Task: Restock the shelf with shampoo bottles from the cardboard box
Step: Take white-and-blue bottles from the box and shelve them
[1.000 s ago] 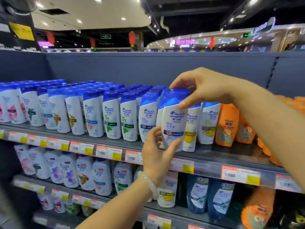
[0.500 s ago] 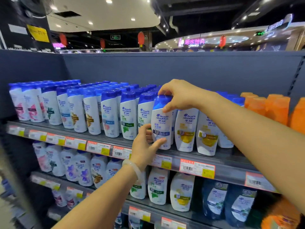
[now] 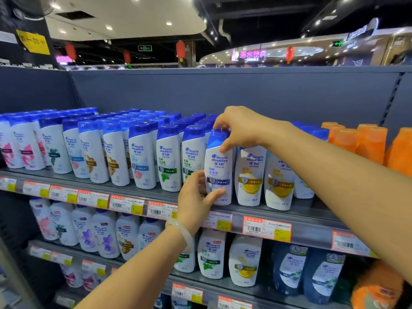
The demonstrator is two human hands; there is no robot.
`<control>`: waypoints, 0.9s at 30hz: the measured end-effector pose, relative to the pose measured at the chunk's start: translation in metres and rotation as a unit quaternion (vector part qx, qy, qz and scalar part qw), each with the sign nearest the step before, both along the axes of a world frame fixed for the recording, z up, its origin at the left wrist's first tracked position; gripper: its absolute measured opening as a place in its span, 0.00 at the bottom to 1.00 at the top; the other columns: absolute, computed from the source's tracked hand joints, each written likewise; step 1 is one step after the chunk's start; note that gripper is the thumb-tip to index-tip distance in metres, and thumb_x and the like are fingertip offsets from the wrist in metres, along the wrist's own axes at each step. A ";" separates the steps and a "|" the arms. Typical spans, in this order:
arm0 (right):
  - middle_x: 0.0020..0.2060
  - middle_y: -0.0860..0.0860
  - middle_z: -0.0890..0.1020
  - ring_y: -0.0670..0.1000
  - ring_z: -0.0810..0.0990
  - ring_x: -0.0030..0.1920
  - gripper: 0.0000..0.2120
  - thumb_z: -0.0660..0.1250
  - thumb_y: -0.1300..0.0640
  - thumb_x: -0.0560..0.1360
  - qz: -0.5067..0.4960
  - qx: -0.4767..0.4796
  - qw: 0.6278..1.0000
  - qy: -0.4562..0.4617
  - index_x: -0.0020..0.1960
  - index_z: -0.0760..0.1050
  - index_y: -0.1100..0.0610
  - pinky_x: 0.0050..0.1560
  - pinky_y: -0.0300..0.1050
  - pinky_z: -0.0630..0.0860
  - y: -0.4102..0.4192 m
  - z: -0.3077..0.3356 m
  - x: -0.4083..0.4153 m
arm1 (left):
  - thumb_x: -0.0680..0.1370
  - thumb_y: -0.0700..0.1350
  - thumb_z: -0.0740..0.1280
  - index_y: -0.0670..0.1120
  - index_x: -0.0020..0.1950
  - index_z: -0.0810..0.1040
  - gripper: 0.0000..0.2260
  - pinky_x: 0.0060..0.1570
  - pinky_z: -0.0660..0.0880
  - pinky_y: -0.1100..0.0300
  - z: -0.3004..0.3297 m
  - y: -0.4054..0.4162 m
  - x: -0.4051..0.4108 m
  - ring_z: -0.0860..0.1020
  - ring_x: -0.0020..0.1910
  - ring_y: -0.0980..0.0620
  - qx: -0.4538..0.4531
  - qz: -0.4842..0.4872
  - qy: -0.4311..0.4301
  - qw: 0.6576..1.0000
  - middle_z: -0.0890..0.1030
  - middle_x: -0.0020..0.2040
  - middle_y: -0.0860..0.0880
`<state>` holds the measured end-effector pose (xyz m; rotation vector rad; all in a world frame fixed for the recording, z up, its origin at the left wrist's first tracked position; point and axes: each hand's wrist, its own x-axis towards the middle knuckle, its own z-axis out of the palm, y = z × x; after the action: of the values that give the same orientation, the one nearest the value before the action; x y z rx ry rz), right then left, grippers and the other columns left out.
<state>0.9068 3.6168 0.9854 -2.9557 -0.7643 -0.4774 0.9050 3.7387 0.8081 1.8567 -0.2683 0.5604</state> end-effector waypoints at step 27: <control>0.50 0.51 0.74 0.51 0.73 0.49 0.27 0.77 0.50 0.64 -0.130 0.060 0.988 0.055 0.60 0.74 0.55 0.51 0.45 0.72 -0.115 0.001 -0.012 | 0.73 0.54 0.68 0.46 0.66 0.71 0.24 0.57 0.68 0.49 0.151 -0.070 -0.001 0.70 0.62 0.41 0.454 0.079 -0.102 0.882 0.73 0.63 0.44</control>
<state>0.8949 3.5015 0.9867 -2.9498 -0.3264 -0.3542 0.9043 3.6689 0.9591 2.7478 -0.5983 0.8312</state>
